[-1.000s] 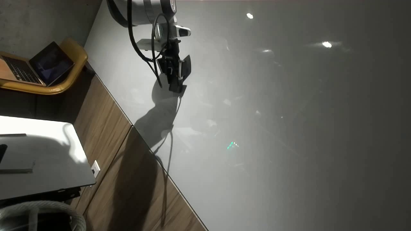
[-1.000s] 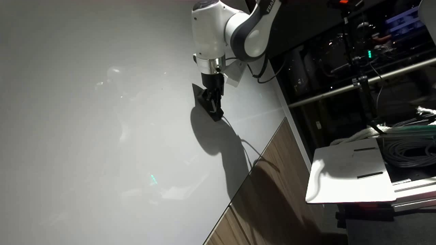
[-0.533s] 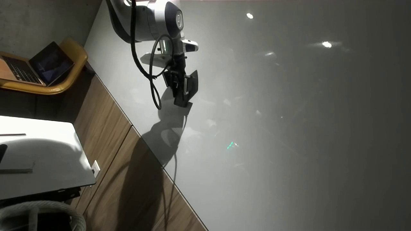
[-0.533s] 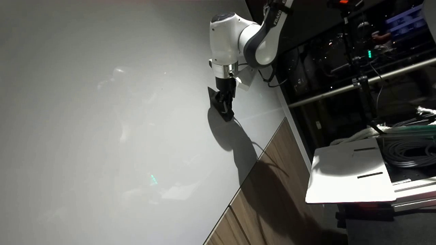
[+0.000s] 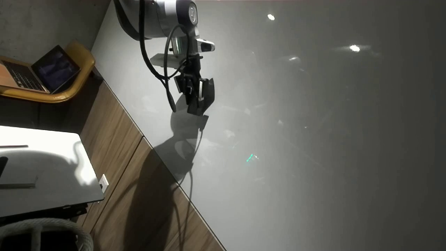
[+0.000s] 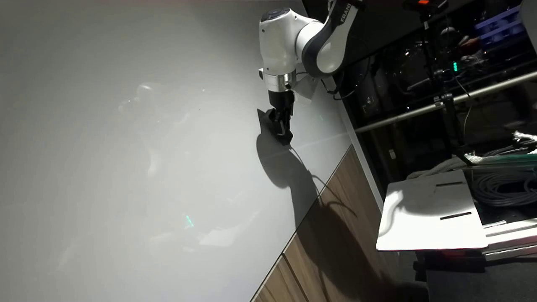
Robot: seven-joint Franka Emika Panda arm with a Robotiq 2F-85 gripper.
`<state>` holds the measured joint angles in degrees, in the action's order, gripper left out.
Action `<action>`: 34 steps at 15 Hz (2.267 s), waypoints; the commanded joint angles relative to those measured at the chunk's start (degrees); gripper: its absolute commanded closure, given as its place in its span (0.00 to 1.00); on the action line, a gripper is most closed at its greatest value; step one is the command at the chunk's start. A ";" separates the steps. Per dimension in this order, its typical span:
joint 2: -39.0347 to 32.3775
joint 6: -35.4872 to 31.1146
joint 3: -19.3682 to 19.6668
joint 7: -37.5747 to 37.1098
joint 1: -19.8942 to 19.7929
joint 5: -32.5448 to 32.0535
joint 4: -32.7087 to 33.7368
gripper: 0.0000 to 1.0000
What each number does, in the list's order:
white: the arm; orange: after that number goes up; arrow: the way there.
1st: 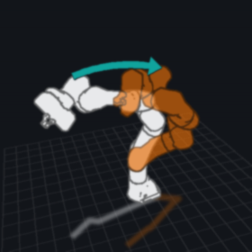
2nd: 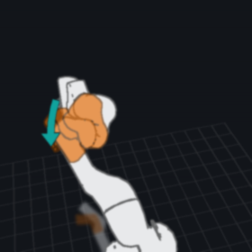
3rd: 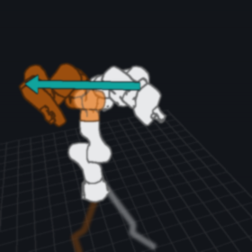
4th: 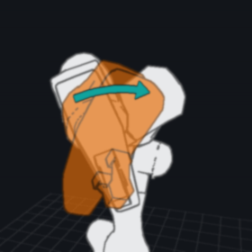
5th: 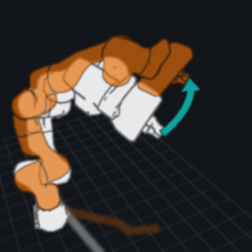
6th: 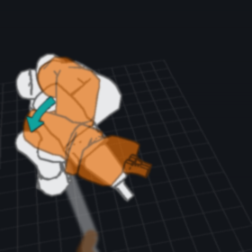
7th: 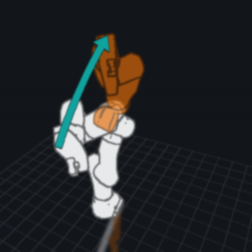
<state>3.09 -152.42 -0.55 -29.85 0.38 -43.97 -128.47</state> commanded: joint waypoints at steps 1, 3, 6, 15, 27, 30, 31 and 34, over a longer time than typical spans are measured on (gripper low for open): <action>6.75 8.04 -1.38 9.76 1.46 13.32 -8.86 0.71; 9.68 14.37 -2.00 16.29 2.49 23.12 -11.46 0.71; 12.34 26.71 -1.69 23.17 3.23 33.75 -10.99 0.71; -2.42 39.12 0.13 28.34 1.32 43.07 -8.18 0.71; -25.51 41.52 -2.33 24.64 3.25 46.15 4.45 0.71; -27.51 44.72 -2.33 25.19 3.17 45.94 6.40 0.71; -27.90 45.69 -2.32 25.27 3.16 45.91 6.88 0.71; -28.93 48.70 -2.21 25.52 3.12 45.61 7.95 0.71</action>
<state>-24.59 -107.57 -2.86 -4.80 3.66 0.74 -122.71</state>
